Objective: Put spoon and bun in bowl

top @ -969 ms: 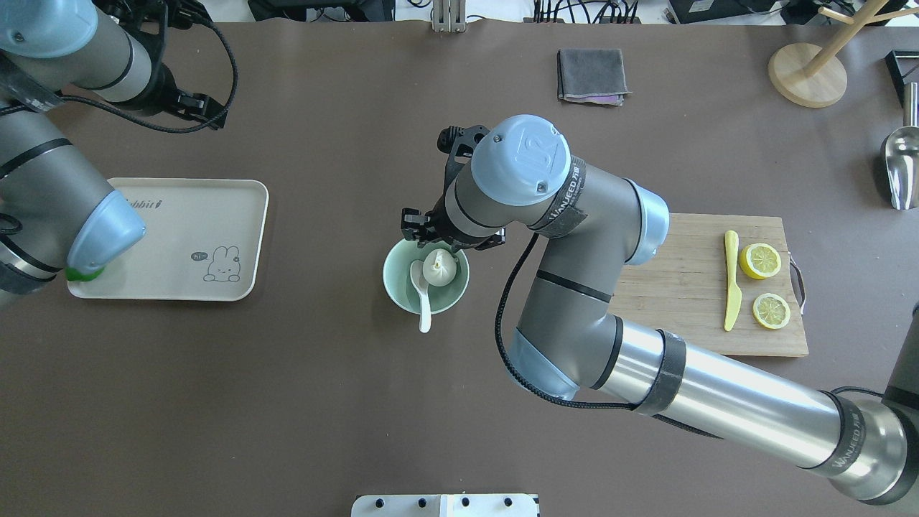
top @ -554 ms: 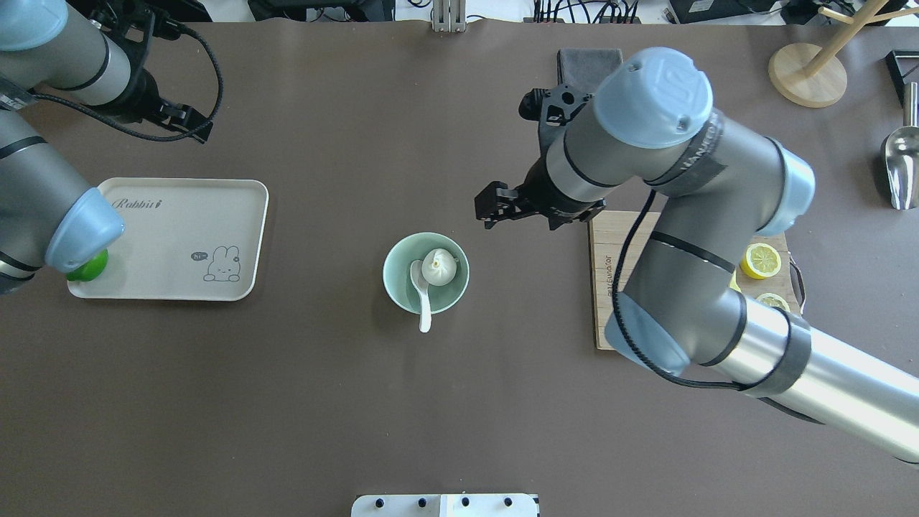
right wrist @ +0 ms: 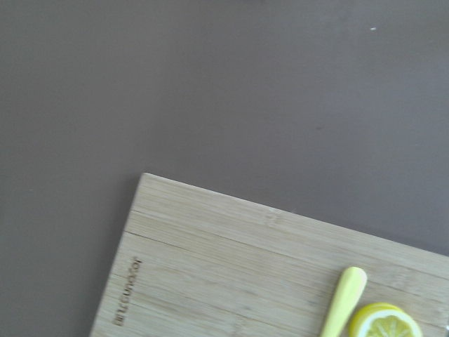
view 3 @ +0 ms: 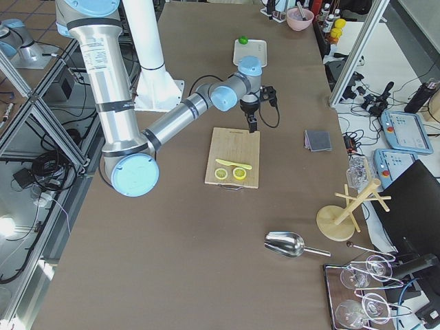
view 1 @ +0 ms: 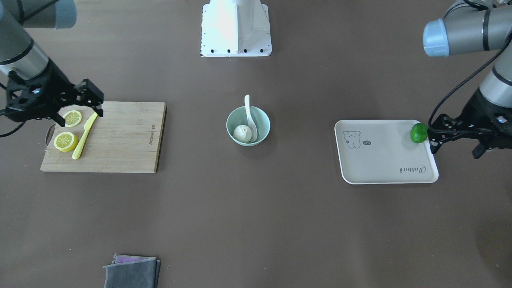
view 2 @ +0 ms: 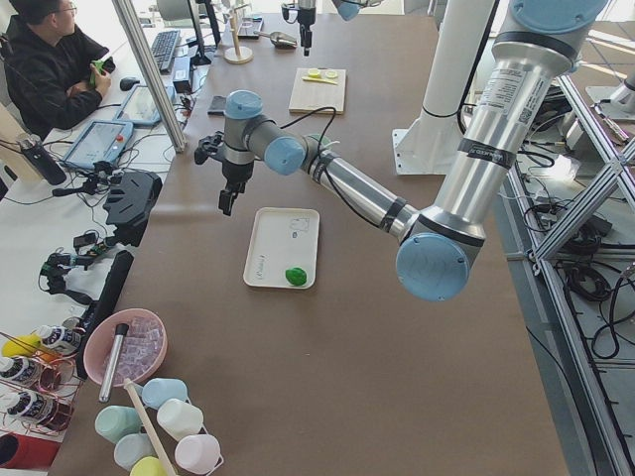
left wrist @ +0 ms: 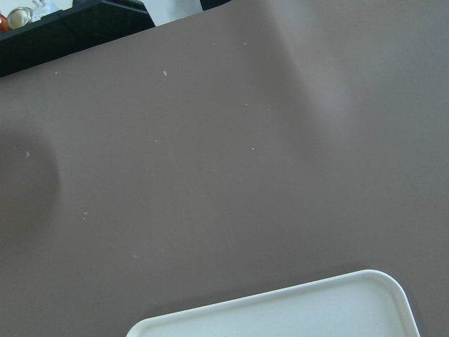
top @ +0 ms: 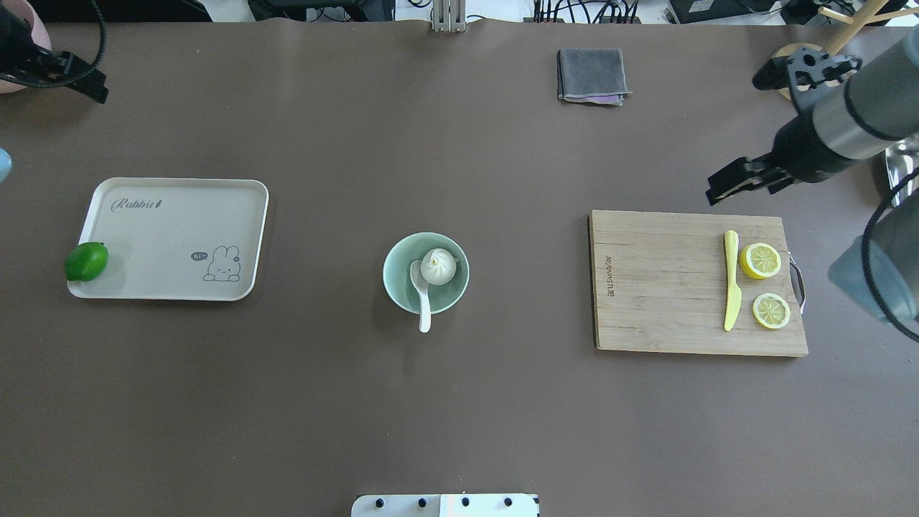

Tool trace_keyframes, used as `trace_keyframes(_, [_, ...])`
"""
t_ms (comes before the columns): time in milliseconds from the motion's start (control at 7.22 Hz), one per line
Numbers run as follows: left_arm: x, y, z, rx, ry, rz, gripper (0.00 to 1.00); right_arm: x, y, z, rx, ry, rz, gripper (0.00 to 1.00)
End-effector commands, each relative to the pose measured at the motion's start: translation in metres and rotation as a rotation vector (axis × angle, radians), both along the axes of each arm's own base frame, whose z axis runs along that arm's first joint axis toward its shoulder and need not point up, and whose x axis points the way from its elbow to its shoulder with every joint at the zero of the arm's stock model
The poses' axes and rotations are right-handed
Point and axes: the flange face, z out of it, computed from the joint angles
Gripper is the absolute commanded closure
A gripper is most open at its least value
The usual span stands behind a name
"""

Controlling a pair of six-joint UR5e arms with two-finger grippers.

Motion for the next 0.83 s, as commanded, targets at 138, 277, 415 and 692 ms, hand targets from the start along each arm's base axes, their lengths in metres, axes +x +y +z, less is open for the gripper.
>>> trace_keyframes(138, [-0.144, 0.022, 0.097, -0.061, -0.001, -0.038, 0.02, 0.204, -0.034, 0.179, 0.008, 0.042, -0.03, 0.0])
trace_keyframes(277, [-0.171, 0.035, 0.121, -0.103, 0.018, -0.072, 0.02, 0.249, -0.037, 0.218, -0.045, 0.048, 0.008, 0.0])
trace_keyframes(415, [-0.173, 0.059, 0.162, -0.164, 0.029, -0.063, 0.02, 0.28, -0.035, 0.214, -0.114, 0.046, 0.059, 0.0])
trace_keyframes(692, [-0.18, 0.071, 0.189, -0.22, 0.033, -0.075, 0.02, 0.307, -0.039, 0.198, -0.226, 0.056, 0.073, 0.0])
